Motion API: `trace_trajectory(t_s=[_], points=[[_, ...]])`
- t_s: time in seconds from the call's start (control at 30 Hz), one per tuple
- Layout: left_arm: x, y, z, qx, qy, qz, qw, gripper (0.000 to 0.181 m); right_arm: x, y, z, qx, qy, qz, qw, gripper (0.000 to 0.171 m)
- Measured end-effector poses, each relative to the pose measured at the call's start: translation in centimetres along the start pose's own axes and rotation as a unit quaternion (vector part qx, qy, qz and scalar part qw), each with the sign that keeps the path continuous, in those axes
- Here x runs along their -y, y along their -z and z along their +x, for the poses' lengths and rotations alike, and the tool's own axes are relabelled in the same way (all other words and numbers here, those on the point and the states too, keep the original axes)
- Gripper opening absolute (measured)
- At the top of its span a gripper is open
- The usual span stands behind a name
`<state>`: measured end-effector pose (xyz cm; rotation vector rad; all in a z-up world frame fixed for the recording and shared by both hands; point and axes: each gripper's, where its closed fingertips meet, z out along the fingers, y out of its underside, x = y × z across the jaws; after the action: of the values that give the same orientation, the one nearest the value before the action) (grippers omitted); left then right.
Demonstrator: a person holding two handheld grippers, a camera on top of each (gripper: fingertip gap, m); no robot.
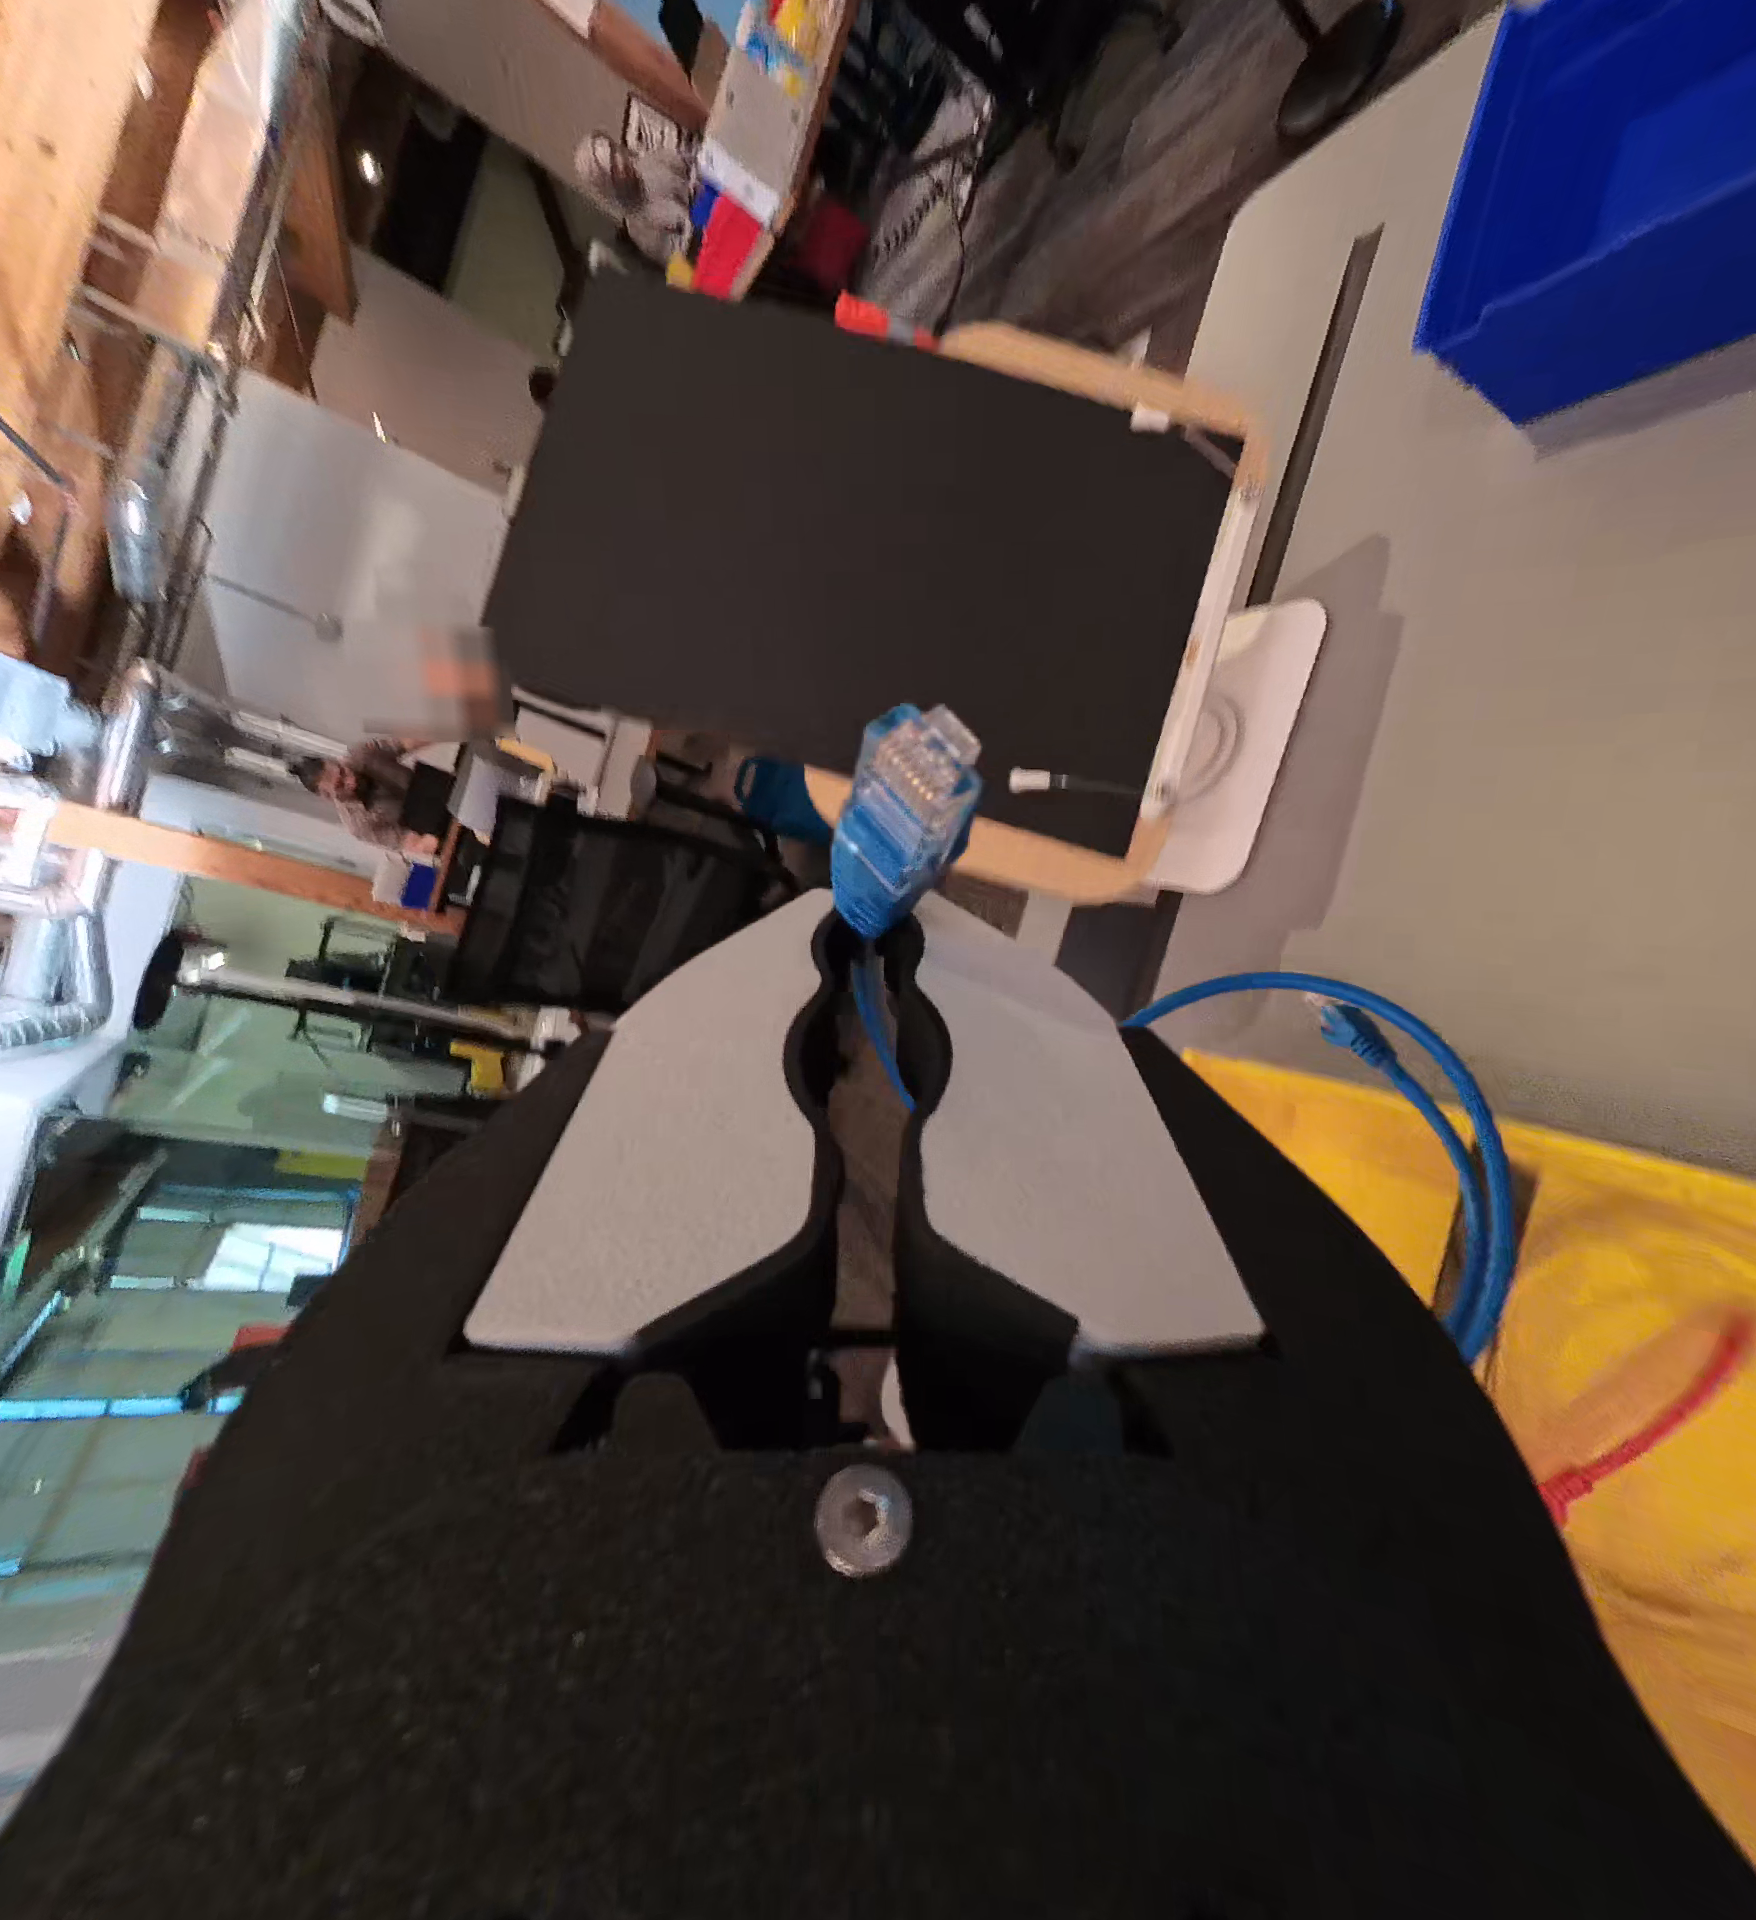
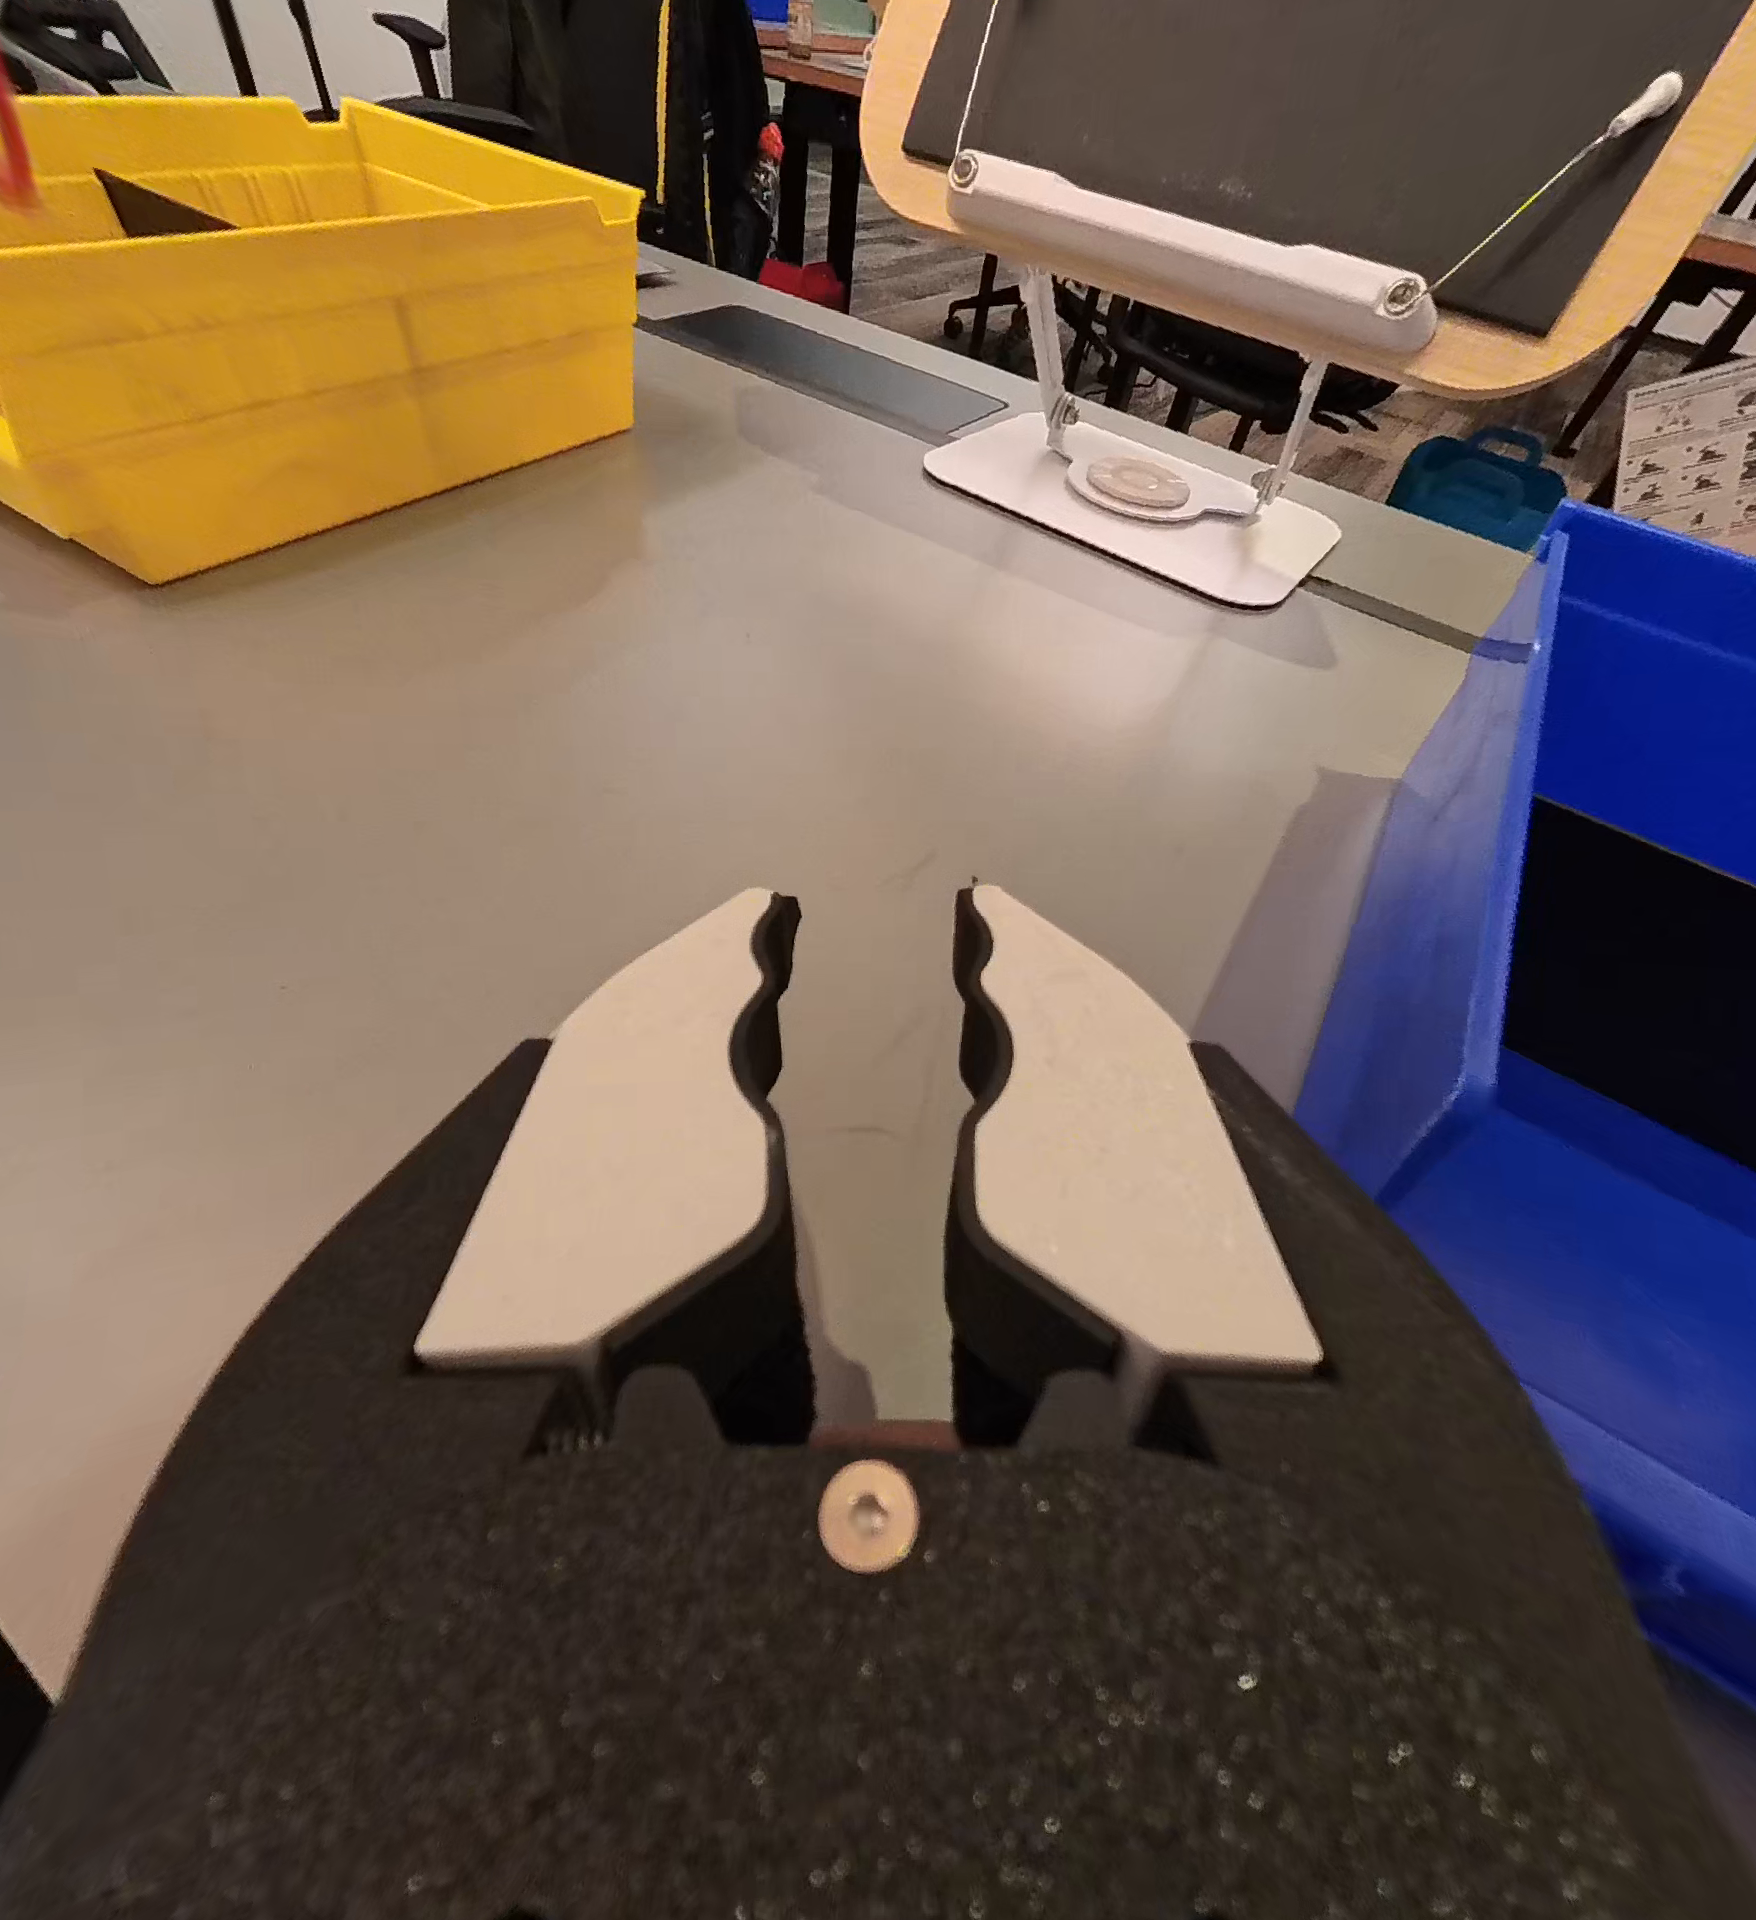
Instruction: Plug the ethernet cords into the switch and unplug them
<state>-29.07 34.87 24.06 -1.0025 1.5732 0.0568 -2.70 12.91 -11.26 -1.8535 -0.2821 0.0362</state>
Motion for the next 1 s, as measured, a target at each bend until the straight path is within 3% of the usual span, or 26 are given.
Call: trace_trajectory(t_s=[0.17,0.33,0.57,0.7,0.8,1.0], points=[[6.7,-3.4,3.5,-0.064,0.002,0.071,0.995,0.006,-0.1,0.0,-0.2,0.002,0.007,-0.003,1.0,0.03],[9.9,-9.0,10.8,-0.147,0.045,0.102,0.983,0.005,0.0,0.2,-0.3,0.003,0.01,-0.002,1.0,0.03],[9.5,-15.5,25.0,-0.288,0.145,0.089,0.943,0.005,0.3,1.1,0.7,-0.011,0.005,0.01,1.0,0.03],[9.0,-17.9,32.8,-0.354,0.202,0.046,0.912,0.005,0.5,1.4,1.3,-0.014,-0.009,0.02,1.0,0.029],[7.7,-19.4,36.0,-0.338,0.2,-0.009,0.92,0.005,0.5,1.4,1.5,-0.016,-0.017,0.019,1.0,0.029],[6.9,-18.9,40.6,-0.381,0.238,-0.053,0.892,0.008,0.3,1.3,1.4,-0.014,-0.015,0.015,1.0,0.029]])
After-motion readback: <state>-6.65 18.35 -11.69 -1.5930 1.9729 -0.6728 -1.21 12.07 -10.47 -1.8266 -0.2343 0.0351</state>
